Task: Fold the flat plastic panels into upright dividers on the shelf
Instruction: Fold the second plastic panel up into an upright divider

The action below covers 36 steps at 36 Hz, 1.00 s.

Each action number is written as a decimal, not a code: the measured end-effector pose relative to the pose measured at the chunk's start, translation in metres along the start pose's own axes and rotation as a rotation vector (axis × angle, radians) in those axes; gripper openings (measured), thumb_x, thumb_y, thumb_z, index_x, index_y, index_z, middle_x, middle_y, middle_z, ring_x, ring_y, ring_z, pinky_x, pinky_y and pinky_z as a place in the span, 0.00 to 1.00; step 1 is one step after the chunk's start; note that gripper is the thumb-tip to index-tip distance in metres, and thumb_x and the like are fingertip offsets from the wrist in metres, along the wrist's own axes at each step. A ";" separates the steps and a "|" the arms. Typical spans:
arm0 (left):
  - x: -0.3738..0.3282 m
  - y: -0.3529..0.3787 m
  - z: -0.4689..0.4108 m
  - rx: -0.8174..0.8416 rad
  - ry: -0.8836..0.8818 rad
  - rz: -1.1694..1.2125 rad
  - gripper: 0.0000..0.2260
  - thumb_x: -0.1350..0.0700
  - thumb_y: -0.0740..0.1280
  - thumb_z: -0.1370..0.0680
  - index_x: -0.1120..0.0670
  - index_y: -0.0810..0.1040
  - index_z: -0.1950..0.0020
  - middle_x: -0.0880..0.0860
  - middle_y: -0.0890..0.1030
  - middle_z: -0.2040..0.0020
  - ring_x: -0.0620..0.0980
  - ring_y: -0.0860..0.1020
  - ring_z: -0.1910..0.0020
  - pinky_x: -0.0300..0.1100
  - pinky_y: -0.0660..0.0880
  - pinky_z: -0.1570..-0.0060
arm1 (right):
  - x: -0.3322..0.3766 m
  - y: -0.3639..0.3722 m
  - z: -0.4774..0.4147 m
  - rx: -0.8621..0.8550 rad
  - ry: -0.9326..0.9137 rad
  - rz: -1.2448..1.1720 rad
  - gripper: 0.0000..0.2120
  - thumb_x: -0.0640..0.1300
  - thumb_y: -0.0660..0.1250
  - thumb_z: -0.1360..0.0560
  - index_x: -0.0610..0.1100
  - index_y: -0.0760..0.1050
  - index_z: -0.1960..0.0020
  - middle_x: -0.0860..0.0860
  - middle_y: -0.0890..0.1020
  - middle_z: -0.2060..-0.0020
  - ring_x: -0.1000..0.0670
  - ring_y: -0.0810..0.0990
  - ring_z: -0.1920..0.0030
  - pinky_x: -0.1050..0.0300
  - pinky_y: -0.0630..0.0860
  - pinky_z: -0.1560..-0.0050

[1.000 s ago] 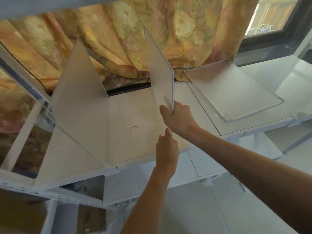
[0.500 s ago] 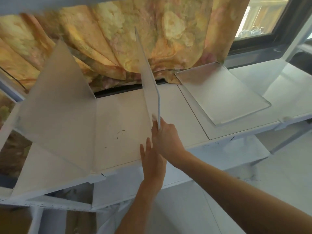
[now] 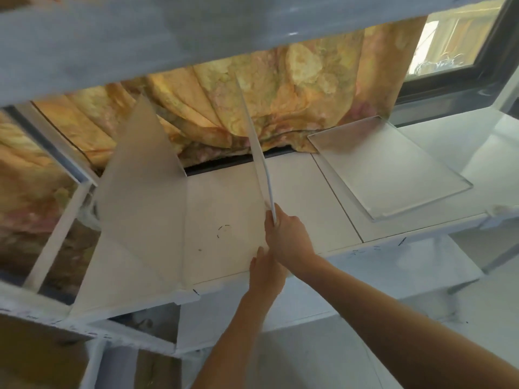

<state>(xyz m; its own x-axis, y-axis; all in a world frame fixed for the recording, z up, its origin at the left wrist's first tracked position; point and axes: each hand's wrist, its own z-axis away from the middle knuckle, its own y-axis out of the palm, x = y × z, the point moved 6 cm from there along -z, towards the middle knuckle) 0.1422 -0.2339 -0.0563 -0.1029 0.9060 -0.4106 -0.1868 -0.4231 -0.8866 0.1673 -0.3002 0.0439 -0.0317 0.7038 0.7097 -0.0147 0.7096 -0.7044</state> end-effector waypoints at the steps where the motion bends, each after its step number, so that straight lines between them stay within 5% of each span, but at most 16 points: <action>1: -0.003 -0.008 0.007 0.076 -0.003 0.022 0.14 0.55 0.56 0.21 0.54 0.70 0.36 0.57 0.79 0.43 0.61 0.74 0.38 0.56 0.72 0.39 | 0.000 -0.003 0.002 0.053 0.026 0.004 0.15 0.49 0.52 0.18 0.46 0.67 0.35 0.41 0.81 0.59 0.39 0.81 0.60 0.44 0.81 0.54; 4: -0.009 -0.041 0.032 0.188 -0.015 0.152 0.17 0.55 0.58 0.21 0.52 0.67 0.31 0.56 0.77 0.38 0.56 0.76 0.40 0.43 0.72 0.45 | -0.009 -0.003 0.017 0.344 0.099 0.052 0.23 0.53 0.58 0.21 0.46 0.59 0.29 0.38 0.79 0.45 0.37 0.79 0.49 0.44 0.79 0.47; 7: -0.005 -0.077 0.041 0.165 0.008 0.239 0.19 0.58 0.55 0.18 0.52 0.65 0.26 0.53 0.69 0.28 0.52 0.70 0.32 0.37 0.66 0.38 | -0.020 -0.019 0.036 0.510 0.123 0.071 0.37 0.54 0.64 0.22 0.45 0.48 0.22 0.40 0.72 0.32 0.39 0.74 0.35 0.51 0.74 0.41; 9: -0.009 -0.112 0.044 0.043 0.020 0.352 0.18 0.57 0.54 0.18 0.51 0.68 0.28 0.52 0.72 0.30 0.50 0.72 0.35 0.37 0.65 0.39 | -0.015 -0.040 0.040 0.505 0.104 0.057 0.34 0.49 0.63 0.21 0.44 0.50 0.22 0.44 0.69 0.28 0.42 0.70 0.30 0.53 0.68 0.33; 12: -0.023 -0.162 0.049 -0.125 -0.028 0.734 0.10 0.49 0.57 0.19 0.42 0.78 0.47 0.50 0.76 0.45 0.48 0.74 0.44 0.44 0.69 0.40 | 0.008 -0.078 0.028 0.346 0.116 -0.115 0.25 0.46 0.58 0.20 0.44 0.61 0.24 0.48 0.73 0.31 0.43 0.74 0.34 0.48 0.69 0.31; 16: -0.062 -0.193 0.048 -0.152 0.013 1.037 0.22 0.41 0.55 0.19 0.49 0.69 0.29 0.45 0.72 0.36 0.46 0.69 0.34 0.45 0.65 0.33 | 0.062 -0.119 0.010 0.130 0.130 -0.572 0.22 0.56 0.57 0.21 0.49 0.69 0.31 0.46 0.79 0.42 0.43 0.78 0.41 0.43 0.75 0.37; 19: -0.097 -0.191 0.048 -0.127 0.103 1.074 0.17 0.50 0.51 0.16 0.52 0.68 0.30 0.46 0.76 0.42 0.44 0.72 0.40 0.37 0.69 0.43 | 0.106 -0.125 0.006 0.188 -0.010 -0.512 0.23 0.54 0.56 0.19 0.49 0.63 0.26 0.48 0.72 0.31 0.44 0.71 0.32 0.49 0.70 0.33; 22: -0.109 -0.178 0.052 -0.117 0.086 0.942 0.16 0.61 0.48 0.16 0.62 0.68 0.32 0.51 0.74 0.55 0.45 0.72 0.54 0.38 0.70 0.54 | 0.113 -0.123 0.005 0.187 -0.034 -0.271 0.26 0.39 0.53 0.19 0.44 0.54 0.22 0.41 0.66 0.27 0.40 0.71 0.33 0.49 0.71 0.37; 27: -0.128 -0.156 0.043 -0.032 0.048 0.939 0.17 0.60 0.49 0.16 0.60 0.63 0.28 0.55 0.72 0.40 0.48 0.71 0.43 0.28 0.70 0.57 | 0.081 -0.138 -0.002 0.089 -0.043 -0.156 0.27 0.35 0.51 0.21 0.46 0.55 0.22 0.40 0.68 0.29 0.38 0.72 0.35 0.49 0.72 0.38; 31: -0.151 -0.149 0.046 0.017 0.043 0.984 0.22 0.54 0.56 0.23 0.61 0.66 0.31 0.52 0.73 0.46 0.49 0.72 0.46 0.40 0.71 0.44 | 0.056 -0.151 -0.008 0.108 0.006 -0.161 0.28 0.37 0.50 0.21 0.49 0.54 0.22 0.43 0.66 0.26 0.41 0.71 0.33 0.55 0.69 0.44; 34: -0.139 -0.148 0.044 0.004 0.042 0.977 0.10 0.58 0.53 0.17 0.57 0.71 0.41 0.50 0.73 0.55 0.43 0.73 0.55 0.30 0.72 0.57 | 0.069 -0.144 -0.006 0.113 -0.028 -0.151 0.28 0.37 0.50 0.20 0.50 0.54 0.22 0.43 0.67 0.27 0.41 0.73 0.36 0.52 0.73 0.40; 36: -0.116 -0.153 0.042 -0.064 0.028 0.833 0.11 0.59 0.50 0.16 0.55 0.71 0.43 0.51 0.74 0.55 0.42 0.73 0.55 0.28 0.73 0.62 | 0.088 -0.130 -0.004 0.104 -0.071 -0.107 0.27 0.37 0.50 0.20 0.48 0.55 0.22 0.42 0.67 0.28 0.39 0.73 0.36 0.47 0.74 0.39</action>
<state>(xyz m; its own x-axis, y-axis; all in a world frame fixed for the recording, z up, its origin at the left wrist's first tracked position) 0.1416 -0.2751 0.1360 -0.1583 0.2979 -0.9414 -0.0043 -0.9536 -0.3010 0.1709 -0.3302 0.1984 -0.0953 0.6176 0.7807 -0.1247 0.7707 -0.6249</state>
